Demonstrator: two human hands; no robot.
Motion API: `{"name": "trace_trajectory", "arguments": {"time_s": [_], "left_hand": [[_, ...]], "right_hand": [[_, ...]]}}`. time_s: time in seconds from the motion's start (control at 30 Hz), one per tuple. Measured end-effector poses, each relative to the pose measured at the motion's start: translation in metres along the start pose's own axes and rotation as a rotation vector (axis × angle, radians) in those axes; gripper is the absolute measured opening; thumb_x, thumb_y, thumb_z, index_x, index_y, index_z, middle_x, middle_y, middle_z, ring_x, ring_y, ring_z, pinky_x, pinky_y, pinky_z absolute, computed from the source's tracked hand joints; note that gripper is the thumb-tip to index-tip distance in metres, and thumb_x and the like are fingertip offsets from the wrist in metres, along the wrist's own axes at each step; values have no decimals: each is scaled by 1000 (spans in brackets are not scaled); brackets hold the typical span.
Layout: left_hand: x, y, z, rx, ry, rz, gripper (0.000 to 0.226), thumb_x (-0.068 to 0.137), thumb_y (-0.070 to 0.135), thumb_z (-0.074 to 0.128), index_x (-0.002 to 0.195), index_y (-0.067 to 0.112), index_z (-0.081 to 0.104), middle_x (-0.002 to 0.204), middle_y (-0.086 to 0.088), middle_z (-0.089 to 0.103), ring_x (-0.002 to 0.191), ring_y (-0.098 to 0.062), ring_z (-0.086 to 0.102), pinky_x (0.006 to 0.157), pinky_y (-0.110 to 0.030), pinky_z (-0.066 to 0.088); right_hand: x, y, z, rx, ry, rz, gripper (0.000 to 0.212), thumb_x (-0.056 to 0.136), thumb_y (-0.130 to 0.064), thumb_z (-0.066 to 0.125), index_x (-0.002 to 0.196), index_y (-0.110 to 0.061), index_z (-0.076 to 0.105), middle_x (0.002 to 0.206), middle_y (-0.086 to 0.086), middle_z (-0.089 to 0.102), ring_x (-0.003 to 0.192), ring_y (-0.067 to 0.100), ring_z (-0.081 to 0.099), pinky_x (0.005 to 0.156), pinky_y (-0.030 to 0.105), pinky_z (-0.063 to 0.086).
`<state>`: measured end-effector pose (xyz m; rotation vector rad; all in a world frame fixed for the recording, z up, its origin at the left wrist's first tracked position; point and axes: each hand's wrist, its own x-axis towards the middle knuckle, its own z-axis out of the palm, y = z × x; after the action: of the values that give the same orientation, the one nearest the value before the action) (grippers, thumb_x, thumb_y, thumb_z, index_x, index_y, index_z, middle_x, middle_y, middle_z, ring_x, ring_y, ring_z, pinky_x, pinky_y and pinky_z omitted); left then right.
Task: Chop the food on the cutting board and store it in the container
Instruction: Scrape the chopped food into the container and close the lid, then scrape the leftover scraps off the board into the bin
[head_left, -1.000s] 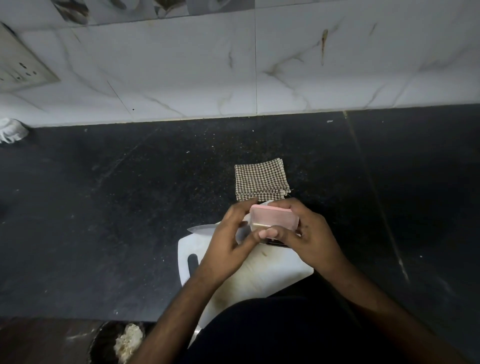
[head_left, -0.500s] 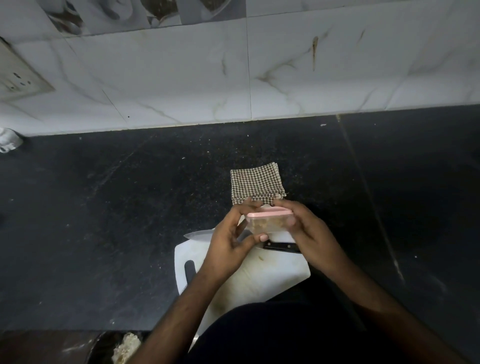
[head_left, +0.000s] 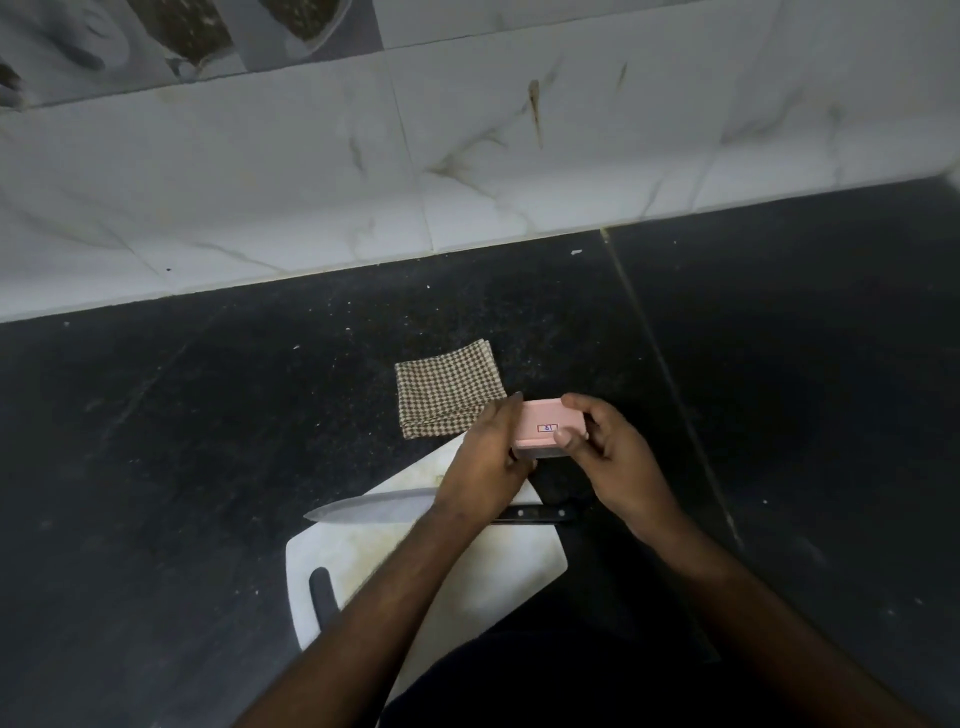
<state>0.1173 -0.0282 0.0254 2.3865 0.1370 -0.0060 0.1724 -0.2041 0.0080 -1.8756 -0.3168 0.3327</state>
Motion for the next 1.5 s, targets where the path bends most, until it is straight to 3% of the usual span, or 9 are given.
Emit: {"name": "trace_trajectory", "arguments": {"time_s": [0.23,0.53,0.77,0.9,1.03,1.1,1.17,1.27,1.5], "left_hand": [[57,11,17,79,-32,-19,72,90,3,69,155,5,37,151,-15,48,136,-27,49,114,-33,37],[68,8,33,13,20,-67,83,84,0,74,156,8,34,154,-14,44,141,-26,44,118,-30,31],[23,17,18,-48,163,-107,80,84,7,79,154,10,39,151,-6,47,137,-16,43,111,-13,27],[-10,15,9,-52,220,-148,72,90,13,76,153,11,41,150,-3,50,135,-14,45,105,0,21],[-45,9,-4,-83,270,-181,68,94,18,73,154,15,41,154,-2,47,139,-16,44,115,-26,37],[-60,2,-11,-99,285,-194,67,94,18,73,153,15,42,152,-2,48,135,-8,46,111,-22,41],[-75,-7,-18,-76,273,-203,63,94,16,72,150,13,44,148,-5,51,116,18,45,98,2,30],[-94,-16,-28,-85,274,-233,61,95,17,71,150,11,46,147,-5,52,105,35,37,89,9,25],[-120,-29,-37,-45,273,-231,62,95,21,71,150,14,46,147,-4,54,130,-15,51,102,-16,35]], "right_hand": [[40,17,-30,-262,30,-116,45,91,-14,73,134,-10,60,142,4,54,129,15,53,107,41,48],[58,23,-45,-370,-52,-129,50,93,-16,70,142,-15,56,152,3,44,136,17,46,107,42,47],[37,6,-38,-410,35,-229,50,94,-14,70,142,-15,55,153,3,39,140,12,40,110,19,35],[17,-12,-18,-427,75,-340,42,93,-12,70,134,-13,61,145,2,48,135,16,47,108,29,43],[-3,-30,5,-449,65,-372,38,96,-17,67,133,-14,62,141,-2,51,131,13,49,105,25,42],[-11,-37,18,-443,21,-362,40,97,-19,66,136,-16,61,143,-4,49,134,10,46,107,23,39],[-18,-41,34,-425,-25,-376,40,97,-20,66,136,-16,61,143,-4,49,135,9,44,108,21,36],[-29,-44,55,-438,-79,-380,39,97,-20,66,136,-17,62,142,-4,49,135,8,44,108,23,37],[-45,-43,79,-509,-201,-291,36,93,-11,68,128,-18,66,130,-7,52,122,9,49,99,21,40]]}}
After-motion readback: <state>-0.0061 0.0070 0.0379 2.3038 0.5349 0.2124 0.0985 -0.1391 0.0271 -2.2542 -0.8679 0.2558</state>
